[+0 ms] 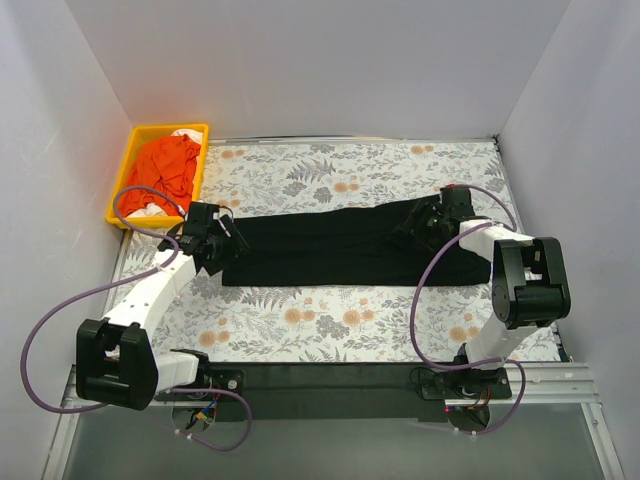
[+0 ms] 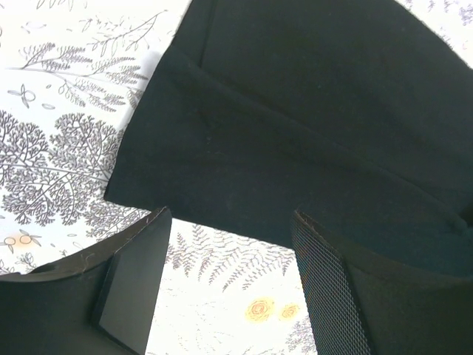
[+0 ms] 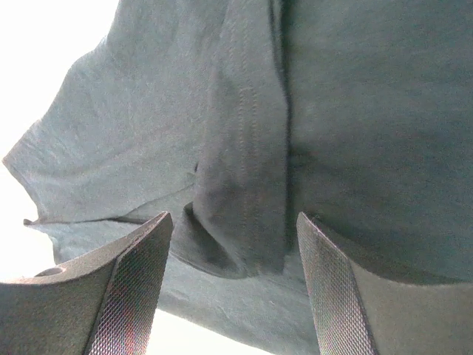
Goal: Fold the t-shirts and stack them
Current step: Fold the tshirt
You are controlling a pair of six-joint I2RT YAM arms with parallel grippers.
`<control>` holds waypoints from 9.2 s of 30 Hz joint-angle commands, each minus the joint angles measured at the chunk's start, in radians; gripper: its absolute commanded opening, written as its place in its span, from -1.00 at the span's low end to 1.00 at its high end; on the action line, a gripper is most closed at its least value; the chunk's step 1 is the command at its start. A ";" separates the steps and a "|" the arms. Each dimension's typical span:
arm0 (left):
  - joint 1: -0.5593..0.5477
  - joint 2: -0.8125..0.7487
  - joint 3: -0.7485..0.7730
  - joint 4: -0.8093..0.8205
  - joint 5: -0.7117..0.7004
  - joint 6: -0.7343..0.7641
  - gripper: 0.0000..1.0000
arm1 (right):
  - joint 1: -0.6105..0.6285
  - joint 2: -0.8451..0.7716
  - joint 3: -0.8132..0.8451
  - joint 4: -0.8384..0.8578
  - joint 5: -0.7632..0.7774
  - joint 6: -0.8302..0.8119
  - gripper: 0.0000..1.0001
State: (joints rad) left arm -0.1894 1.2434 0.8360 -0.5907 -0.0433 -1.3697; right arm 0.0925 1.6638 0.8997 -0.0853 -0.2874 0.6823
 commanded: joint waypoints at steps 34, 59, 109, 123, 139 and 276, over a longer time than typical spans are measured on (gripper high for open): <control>-0.002 0.151 0.032 0.123 0.034 -0.008 -0.02 | -0.120 -0.088 0.108 -0.139 0.077 -0.256 0.08; 0.082 0.054 -0.131 0.048 -0.030 -0.008 0.26 | -0.320 -0.240 -0.009 -0.301 0.330 -0.311 0.11; -0.243 0.329 0.161 0.069 0.194 -0.172 0.26 | -0.113 0.280 0.569 -0.257 0.185 -0.394 0.02; -0.234 0.347 0.121 0.089 -0.056 0.076 -0.35 | 0.138 0.045 0.084 0.050 0.080 -0.072 -0.08; -0.295 0.406 0.006 0.144 0.318 -0.111 -0.33 | -0.082 0.260 0.332 -0.157 0.244 -0.404 -0.12; -0.393 0.088 -0.227 -0.046 0.037 -0.081 -1.00 | 1.348 -0.046 0.030 -0.697 0.541 -0.156 -0.97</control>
State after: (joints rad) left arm -0.6033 1.3525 0.6533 -0.5884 0.0467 -1.4555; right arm 1.4193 1.6180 0.9516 -0.6716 0.2855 0.5232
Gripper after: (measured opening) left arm 0.033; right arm 0.013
